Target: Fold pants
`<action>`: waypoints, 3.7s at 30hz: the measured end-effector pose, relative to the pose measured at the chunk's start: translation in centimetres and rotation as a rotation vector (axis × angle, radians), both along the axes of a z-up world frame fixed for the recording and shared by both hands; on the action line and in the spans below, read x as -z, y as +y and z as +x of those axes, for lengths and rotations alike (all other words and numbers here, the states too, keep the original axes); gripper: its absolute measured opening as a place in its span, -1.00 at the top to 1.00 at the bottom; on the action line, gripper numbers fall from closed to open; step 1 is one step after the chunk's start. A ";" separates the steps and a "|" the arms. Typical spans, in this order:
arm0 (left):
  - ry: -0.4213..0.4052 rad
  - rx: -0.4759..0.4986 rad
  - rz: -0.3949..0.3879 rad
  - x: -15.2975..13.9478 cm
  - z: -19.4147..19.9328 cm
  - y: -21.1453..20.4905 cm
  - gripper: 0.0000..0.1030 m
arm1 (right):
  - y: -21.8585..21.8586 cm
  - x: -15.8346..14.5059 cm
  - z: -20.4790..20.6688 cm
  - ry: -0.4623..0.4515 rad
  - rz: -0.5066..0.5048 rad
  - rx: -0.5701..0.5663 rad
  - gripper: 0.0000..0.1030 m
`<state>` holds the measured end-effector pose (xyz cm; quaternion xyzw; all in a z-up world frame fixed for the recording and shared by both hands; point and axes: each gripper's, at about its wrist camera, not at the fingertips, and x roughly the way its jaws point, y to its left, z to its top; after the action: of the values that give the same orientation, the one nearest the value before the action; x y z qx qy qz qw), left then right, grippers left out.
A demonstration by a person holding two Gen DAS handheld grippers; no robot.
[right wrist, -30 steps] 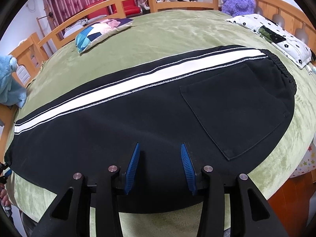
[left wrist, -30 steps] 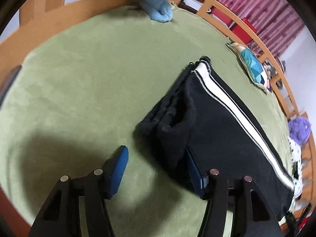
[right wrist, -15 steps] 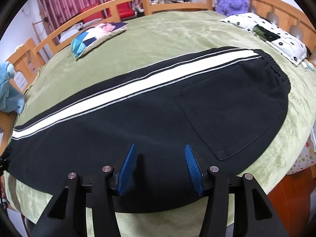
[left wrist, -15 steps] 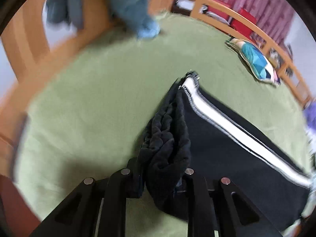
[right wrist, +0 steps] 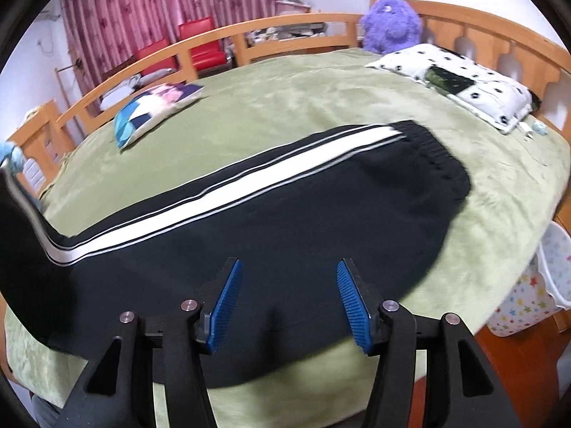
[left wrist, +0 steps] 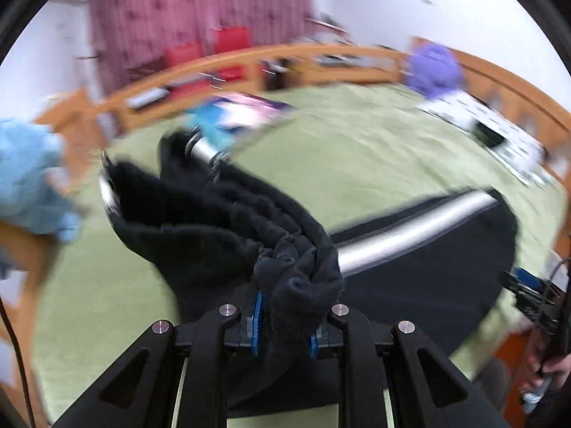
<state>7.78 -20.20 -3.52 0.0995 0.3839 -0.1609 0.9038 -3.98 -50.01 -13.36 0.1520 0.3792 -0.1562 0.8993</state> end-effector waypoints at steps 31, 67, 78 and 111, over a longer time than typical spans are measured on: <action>0.188 -0.287 -0.163 10.6 -3.6 20.6 -0.37 | 15.9 3.5 5.6 -0.004 0.101 -0.472 0.11; 0.195 -0.178 -0.230 12.5 1.4 18.5 -0.37 | 8.4 5.2 14.7 -0.012 0.346 -0.397 0.61; 0.308 -0.167 -0.213 15.1 6.7 16.5 -0.35 | 3.7 3.8 9.5 0.033 0.131 -0.303 -0.05; 0.311 -0.051 -0.332 12.3 10.4 13.9 0.81 | -16.7 4.1 6.6 -0.165 0.256 0.141 0.56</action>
<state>18.18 -6.27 -15.83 -0.0862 0.4893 -0.2124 0.8415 2.67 -66.72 -17.47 0.3038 0.3092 -0.1564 0.8875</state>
